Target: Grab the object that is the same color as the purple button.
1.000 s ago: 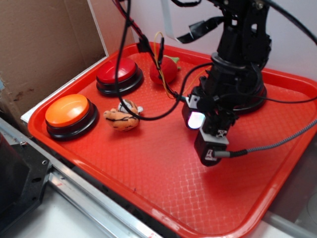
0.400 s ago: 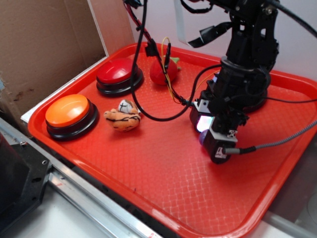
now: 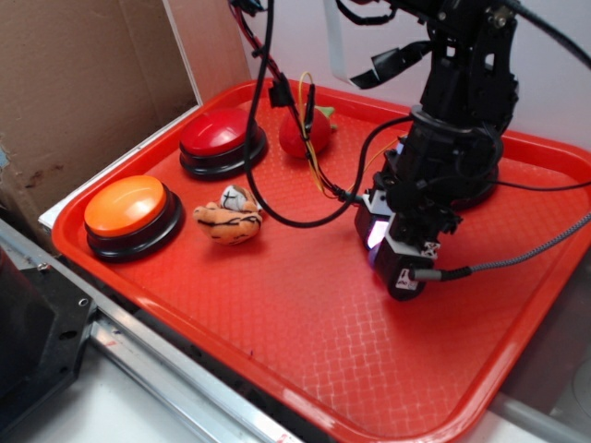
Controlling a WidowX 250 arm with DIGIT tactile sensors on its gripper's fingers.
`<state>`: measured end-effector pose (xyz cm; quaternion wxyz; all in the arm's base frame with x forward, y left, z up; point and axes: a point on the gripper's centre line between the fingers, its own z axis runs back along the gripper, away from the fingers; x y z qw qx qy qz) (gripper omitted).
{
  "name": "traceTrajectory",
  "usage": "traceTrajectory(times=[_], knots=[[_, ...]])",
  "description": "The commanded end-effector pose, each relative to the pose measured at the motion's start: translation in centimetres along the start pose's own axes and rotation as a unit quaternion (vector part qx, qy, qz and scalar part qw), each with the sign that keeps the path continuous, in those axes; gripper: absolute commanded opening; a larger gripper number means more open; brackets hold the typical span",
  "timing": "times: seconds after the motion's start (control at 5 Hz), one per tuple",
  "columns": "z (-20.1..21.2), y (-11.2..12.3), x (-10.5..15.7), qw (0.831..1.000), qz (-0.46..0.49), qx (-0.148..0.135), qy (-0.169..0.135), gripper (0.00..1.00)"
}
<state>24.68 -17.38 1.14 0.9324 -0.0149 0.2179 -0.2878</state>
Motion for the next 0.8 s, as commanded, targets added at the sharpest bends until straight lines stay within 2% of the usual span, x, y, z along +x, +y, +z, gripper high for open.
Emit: traceTrajectory(times=[0.0,0.2,0.4,0.6], knots=[[9.8,0.8,-5.4,0.984,0.142,-0.003,-0.107,0.00],[13.1,0.9,-10.6,0.952,0.258,0.003,-0.162,0.00],[16.3,-0.4,-15.0,0.940,0.276,0.030,-0.197,0.00],[20.4,-1.7,-17.7,0.946,0.259,0.049,-0.189,0.00]])
